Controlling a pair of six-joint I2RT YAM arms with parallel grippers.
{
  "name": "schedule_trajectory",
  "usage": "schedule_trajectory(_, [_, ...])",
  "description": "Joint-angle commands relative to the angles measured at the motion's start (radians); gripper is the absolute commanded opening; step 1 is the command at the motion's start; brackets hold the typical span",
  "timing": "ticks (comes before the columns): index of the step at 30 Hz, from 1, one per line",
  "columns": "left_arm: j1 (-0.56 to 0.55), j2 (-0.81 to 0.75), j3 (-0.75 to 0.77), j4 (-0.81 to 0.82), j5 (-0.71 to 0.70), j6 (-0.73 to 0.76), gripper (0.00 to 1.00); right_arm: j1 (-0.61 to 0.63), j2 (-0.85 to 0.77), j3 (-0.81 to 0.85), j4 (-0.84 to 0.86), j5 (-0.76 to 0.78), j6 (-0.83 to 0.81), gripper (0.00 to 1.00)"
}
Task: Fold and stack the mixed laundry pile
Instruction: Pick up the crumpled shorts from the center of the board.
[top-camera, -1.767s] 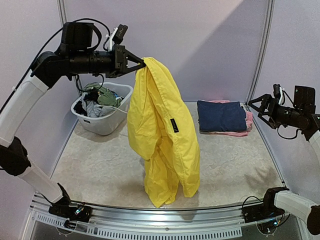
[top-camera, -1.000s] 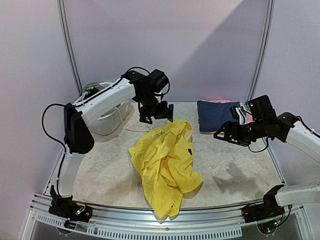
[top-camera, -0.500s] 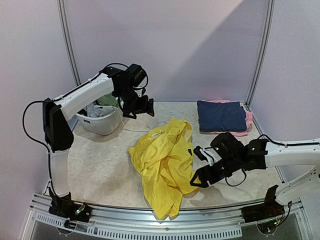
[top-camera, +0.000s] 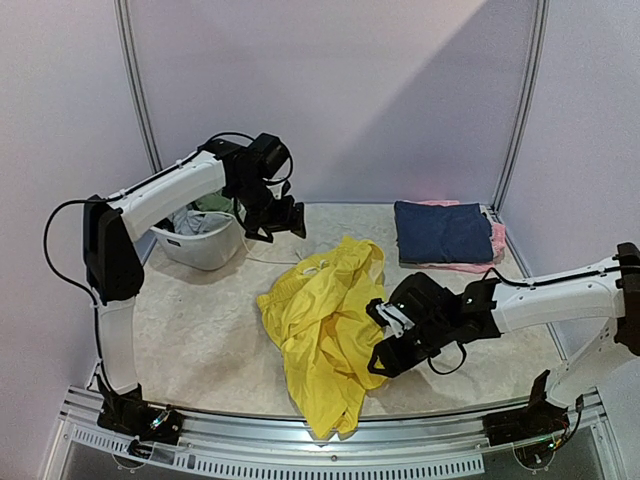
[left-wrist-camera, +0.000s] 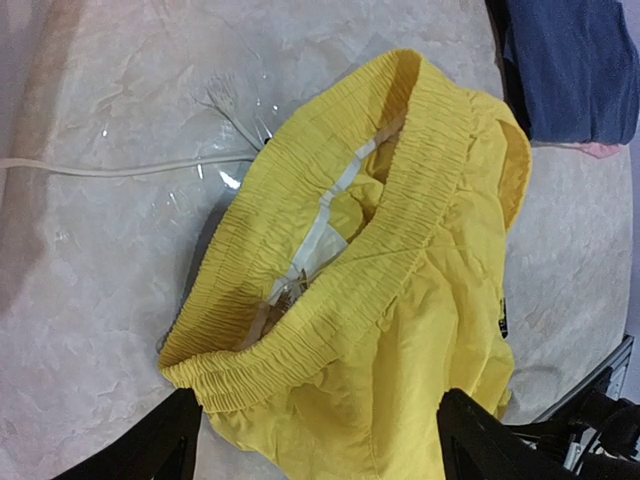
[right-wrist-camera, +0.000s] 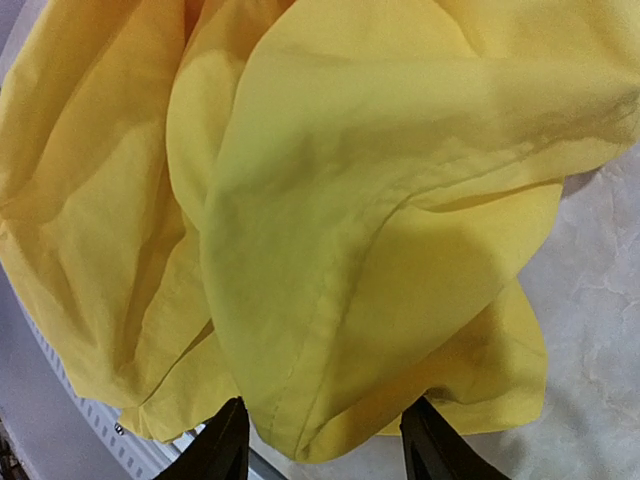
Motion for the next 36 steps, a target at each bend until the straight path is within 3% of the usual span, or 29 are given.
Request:
schedule_trajectory(1, [0.021, -0.055, -0.028, 0.022, 0.013, 0.027, 0.83, 0.021, 0.021, 0.038, -0.036, 0.101, -0.042, 0.49])
schedule_trajectory(5, [0.031, -0.067, -0.044, 0.033, 0.018, 0.033, 0.83, 0.023, 0.017, 0.063, -0.075, 0.167, -0.044, 0.31])
schedule_trajectory(9, [0.04, -0.066, -0.043, 0.043, 0.026, 0.038, 0.81, 0.023, 0.017, 0.078, -0.108, 0.202, -0.049, 0.06])
schedule_trajectory(12, [0.041, -0.059, -0.033, 0.065, 0.037, 0.047, 0.8, 0.022, 0.004, 0.099, -0.157, 0.226, -0.039, 0.0])
schedule_trajectory(20, [0.031, 0.041, 0.072, 0.202, 0.162, 0.061, 0.77, -0.067, -0.173, 0.137, -0.492, 0.477, 0.112, 0.0])
schedule_trajectory(24, [0.012, 0.158, 0.174, 0.274, 0.237, 0.064, 0.76, -0.155, -0.279, 0.123, -0.561, 0.491, 0.143, 0.0])
schedule_trajectory(29, [0.013, 0.357, 0.384, 0.302, 0.297, -0.021, 0.76, -0.245, -0.301, 0.128, -0.608, 0.476, 0.125, 0.0])
schedule_trajectory(36, [0.019, 0.497, 0.429, 0.376, 0.361, -0.083, 0.75, -0.324, -0.289, 0.164, -0.647, 0.468, 0.091, 0.0])
